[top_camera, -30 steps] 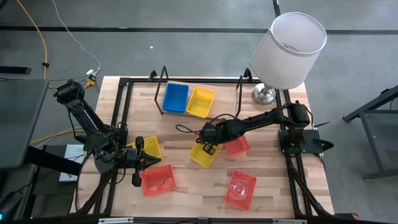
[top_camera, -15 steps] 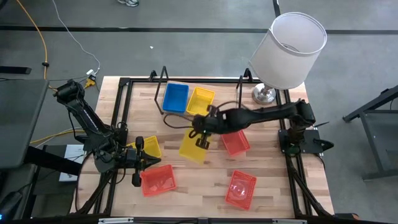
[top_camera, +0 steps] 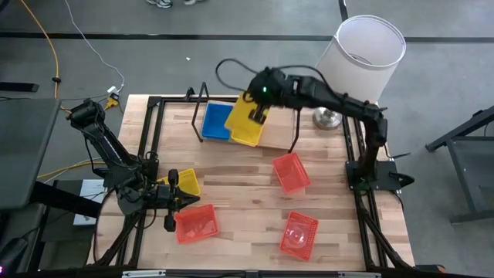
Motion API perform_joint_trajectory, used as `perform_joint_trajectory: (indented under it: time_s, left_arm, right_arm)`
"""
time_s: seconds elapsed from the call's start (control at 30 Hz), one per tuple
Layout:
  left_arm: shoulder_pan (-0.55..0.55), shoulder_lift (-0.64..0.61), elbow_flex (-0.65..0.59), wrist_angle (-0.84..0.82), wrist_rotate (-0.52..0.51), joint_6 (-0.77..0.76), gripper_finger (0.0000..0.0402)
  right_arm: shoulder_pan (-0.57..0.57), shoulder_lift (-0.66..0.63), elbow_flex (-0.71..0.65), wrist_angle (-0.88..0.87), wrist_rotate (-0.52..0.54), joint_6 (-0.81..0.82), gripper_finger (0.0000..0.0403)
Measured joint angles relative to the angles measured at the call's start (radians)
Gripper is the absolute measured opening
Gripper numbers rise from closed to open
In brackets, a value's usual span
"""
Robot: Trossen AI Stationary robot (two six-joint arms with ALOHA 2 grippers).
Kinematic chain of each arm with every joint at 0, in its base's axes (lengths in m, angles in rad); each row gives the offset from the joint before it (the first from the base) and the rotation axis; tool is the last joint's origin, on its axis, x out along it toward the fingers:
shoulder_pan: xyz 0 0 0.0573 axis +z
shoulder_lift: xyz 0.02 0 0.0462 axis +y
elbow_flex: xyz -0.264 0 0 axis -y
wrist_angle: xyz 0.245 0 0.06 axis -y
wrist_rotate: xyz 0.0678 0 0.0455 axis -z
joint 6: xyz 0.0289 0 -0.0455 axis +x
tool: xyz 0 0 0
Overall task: Stack baskets on shelf by color
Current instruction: Stack the right yellow bin on the yellow bin on the shelf
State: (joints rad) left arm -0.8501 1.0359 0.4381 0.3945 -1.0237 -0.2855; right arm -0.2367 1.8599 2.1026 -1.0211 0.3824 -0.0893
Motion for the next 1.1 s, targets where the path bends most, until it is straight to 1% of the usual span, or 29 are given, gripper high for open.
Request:
perform_joint_trajectory:
  time_s: [0.07, 0.2, 0.37, 0.5, 0.67, 0.73, 0.87, 1.1]
  left_arm:
    - [0.0, 0.0, 0.0, -0.01, -0.004, 0.0, 0.0]
    - [0.0, 0.0, 0.0, -0.02, -0.023, 0.0, 0.0]
    - [0.0, 0.0, 0.0, -0.032, -0.044, 0.0, 0.0]
    - [0.0, 0.0, 0.0, -0.032, -0.044, 0.0, 0.0]
    - [0.0, 0.0, 0.0, -0.032, -0.044, 0.0, 0.0]
    - [0.0, 0.0, 0.0, -0.032, -0.044, 0.0, 0.0]
    - [0.0, 0.0, 0.0, -0.032, -0.043, 0.0, 0.0]
    - [0.0, 0.0, 0.0, -0.032, -0.04, 0.0, 0.0]
  right_arm:
    - [-0.053, 0.0, -0.035, -0.002, -0.019, -0.023, 0.0]
    - [-0.125, 0.001, -0.104, -0.002, -0.052, -0.038, 0.0]
    - [-0.169, 0.002, -0.2, 0.078, -0.121, -0.051, 0.0]
    - [-0.171, 0.002, -0.256, 0.171, -0.166, -0.057, 0.0]
    - [-0.163, 0.001, -0.286, 0.169, -0.182, -0.076, 0.0]
    - [-0.162, 0.001, -0.288, 0.145, -0.188, -0.076, 0.0]
    - [-0.162, 0.009, -0.287, 0.151, -0.219, -0.072, 0.0]
    - [-0.152, 0.019, -0.287, 0.166, -0.222, -0.102, 0.0]
